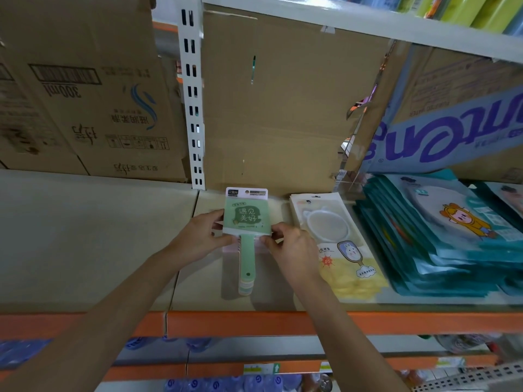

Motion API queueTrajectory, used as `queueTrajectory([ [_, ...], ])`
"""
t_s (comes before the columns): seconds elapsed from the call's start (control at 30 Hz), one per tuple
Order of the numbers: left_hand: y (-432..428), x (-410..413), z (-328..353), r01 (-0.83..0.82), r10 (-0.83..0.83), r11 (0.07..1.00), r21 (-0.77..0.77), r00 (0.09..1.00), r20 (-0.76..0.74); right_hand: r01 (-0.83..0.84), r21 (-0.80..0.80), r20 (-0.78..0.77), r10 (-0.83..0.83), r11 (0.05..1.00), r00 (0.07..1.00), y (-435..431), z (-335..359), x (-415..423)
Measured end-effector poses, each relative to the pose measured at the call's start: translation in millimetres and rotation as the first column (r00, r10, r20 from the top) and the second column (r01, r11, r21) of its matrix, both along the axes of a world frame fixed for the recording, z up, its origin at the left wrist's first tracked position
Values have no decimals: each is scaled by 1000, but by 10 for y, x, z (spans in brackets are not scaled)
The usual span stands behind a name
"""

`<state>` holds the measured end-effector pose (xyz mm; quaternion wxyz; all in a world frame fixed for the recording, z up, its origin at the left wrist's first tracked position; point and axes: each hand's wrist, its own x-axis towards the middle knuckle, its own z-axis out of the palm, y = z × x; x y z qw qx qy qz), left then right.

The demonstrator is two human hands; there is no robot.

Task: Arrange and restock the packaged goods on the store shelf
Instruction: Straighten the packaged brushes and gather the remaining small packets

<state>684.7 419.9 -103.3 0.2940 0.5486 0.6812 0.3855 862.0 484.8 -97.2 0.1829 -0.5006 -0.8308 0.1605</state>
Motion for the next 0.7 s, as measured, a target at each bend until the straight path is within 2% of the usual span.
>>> queueTrajectory([
  [0.17, -86, 23, 11, -16, 16, 995, -102, 1000, -8, -14, -66, -24, 12, 998, 1000, -15, 30, 54],
  [0.27, -171, -2, 7, -88, 46, 960, -264, 986, -162, -21, -37, -42, 19, 999, 999, -61, 49, 140],
  [0.4, -339, 57, 9, -103, 15, 926, -364, 972, -236, -80, -67, -24, 78, 995, 997, -185, 42, 249],
  [0.57, -429, 237, -8, -116, 63, 960, -254, 976, -208, -148, -151, -14, 147, 977, 989, -314, -14, 251],
  [0.7, -431, 371, -10, -114, 69, 974, -194, 971, -227, -179, -145, -5, 180, 973, 984, -355, -14, 208],
])
